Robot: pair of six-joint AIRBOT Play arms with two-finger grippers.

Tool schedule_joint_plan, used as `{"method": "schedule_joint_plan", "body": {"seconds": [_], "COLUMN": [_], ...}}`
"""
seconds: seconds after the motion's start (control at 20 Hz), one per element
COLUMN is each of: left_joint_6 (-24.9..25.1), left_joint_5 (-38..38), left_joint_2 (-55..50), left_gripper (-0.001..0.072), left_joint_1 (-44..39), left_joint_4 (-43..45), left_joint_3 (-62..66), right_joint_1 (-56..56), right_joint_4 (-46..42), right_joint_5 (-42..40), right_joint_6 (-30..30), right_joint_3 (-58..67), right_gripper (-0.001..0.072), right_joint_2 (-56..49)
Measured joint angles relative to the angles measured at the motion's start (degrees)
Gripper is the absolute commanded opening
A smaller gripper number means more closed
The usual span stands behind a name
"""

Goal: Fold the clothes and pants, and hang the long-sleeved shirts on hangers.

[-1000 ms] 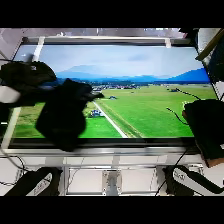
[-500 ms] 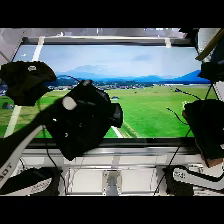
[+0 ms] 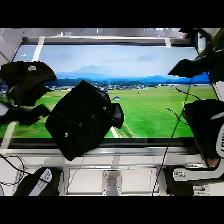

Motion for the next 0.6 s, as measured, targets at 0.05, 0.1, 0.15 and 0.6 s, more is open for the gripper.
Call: {"method": "schedule_joint_plan", "body": {"seconds": [0.05,0.1,0.15,0.6], "left_joint_6": [0.0,0.0,0.0,7.7], "left_joint_5": [0.4,1.0,2.5,9.1], "left_joint_2": [0.4,0.3,-0.2,-13.7], "left_gripper": [0.0694,0.0694,0.0694,0.0013], "left_joint_1": [3.2,5.6,7.3,11.2], "left_joint_4": [-1.5,-2.8,-4.2,-26.4], "left_joint_3": [-2.4,-4.2,-5.7,-9.1], "right_joint_1": [2.0,4.3,6.7,18.8], "right_joint_4": [0.1,0.0,-0.6,-6.6], "right_joint_5": [-1.3,-2.9,-4.3,-10.0], "right_joint_6": [0.0,0.0,0.0,0.0], "right_joint_3": [0.0,0.0,0.0,0.0], "right_gripper": [0.0408,0.0408,0.0408,0.0408], "right_joint_2": [-1.1,-2.3,-3.5,-12.8]}}
